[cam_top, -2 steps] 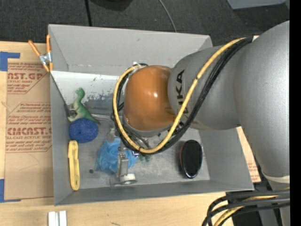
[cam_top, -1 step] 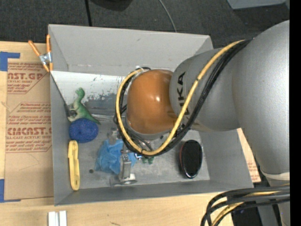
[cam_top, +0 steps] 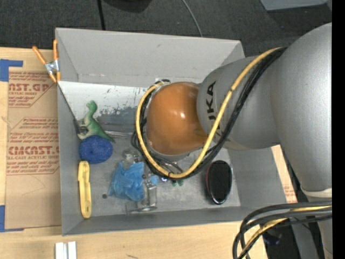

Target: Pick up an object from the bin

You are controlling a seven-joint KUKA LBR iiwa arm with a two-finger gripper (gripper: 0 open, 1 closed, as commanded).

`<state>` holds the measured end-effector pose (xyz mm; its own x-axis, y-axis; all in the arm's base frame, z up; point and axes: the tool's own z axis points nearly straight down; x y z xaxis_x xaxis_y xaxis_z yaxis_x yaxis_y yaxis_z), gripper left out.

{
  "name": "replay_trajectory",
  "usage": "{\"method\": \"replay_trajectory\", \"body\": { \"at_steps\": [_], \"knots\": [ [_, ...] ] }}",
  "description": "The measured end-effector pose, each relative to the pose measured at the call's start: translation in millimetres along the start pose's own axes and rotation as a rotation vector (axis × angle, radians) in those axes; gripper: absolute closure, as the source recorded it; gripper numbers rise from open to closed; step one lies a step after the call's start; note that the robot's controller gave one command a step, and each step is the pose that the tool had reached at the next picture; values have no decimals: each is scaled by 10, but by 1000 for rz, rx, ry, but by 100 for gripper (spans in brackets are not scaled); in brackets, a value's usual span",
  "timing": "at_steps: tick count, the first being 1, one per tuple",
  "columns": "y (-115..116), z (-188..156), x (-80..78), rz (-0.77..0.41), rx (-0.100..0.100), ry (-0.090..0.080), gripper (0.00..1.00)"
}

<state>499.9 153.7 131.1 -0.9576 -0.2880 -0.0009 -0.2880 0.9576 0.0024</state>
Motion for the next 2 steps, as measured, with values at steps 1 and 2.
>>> {"method": "replay_trajectory", "body": {
  "at_steps": [1, 2],
  "knots": [
    [-163, 582, -230, 359, -3, -9, 100],
    [-163, 582, -230, 360, -3, -9, 100]
  ]
}}
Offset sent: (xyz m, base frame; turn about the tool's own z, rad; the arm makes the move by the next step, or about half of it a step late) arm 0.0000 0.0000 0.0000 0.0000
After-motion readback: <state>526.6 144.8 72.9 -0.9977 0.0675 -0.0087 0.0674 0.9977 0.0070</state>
